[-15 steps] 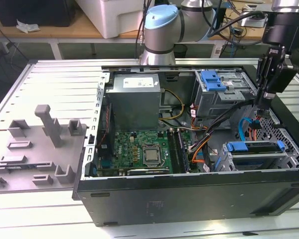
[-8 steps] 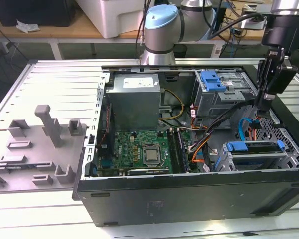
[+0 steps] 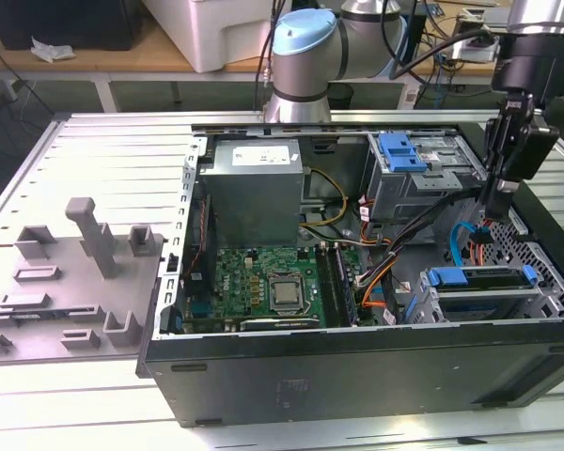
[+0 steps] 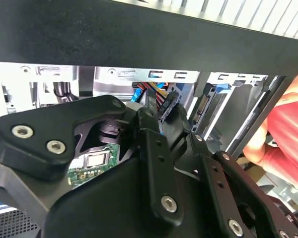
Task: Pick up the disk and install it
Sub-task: 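Insert the first disk wire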
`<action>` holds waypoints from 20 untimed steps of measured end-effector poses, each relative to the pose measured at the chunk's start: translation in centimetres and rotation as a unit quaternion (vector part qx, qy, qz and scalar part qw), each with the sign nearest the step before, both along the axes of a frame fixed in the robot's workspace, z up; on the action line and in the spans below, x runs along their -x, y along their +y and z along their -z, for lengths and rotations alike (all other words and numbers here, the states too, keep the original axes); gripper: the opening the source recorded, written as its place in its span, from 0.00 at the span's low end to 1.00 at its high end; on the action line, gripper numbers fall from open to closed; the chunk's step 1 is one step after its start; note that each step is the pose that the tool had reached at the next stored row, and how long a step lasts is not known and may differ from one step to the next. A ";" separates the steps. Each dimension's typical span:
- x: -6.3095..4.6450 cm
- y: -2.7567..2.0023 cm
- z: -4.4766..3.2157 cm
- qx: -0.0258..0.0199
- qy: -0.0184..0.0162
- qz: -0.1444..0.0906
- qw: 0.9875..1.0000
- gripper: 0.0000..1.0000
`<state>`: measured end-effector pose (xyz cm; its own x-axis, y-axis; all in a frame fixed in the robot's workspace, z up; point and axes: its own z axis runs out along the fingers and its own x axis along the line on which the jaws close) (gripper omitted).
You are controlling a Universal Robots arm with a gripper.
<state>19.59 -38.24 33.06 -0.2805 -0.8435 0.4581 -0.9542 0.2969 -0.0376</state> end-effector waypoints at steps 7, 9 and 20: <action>0.0 0.12 0.38 0.007 0.000 0.000 1.000 0.16; 0.0 0.15 0.42 0.008 0.000 0.000 1.000 0.16; 0.3 0.18 0.48 0.011 -0.001 0.000 1.000 0.16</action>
<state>19.29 -38.06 32.58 -0.2813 -0.8337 0.4752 -0.9541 0.2960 -0.0456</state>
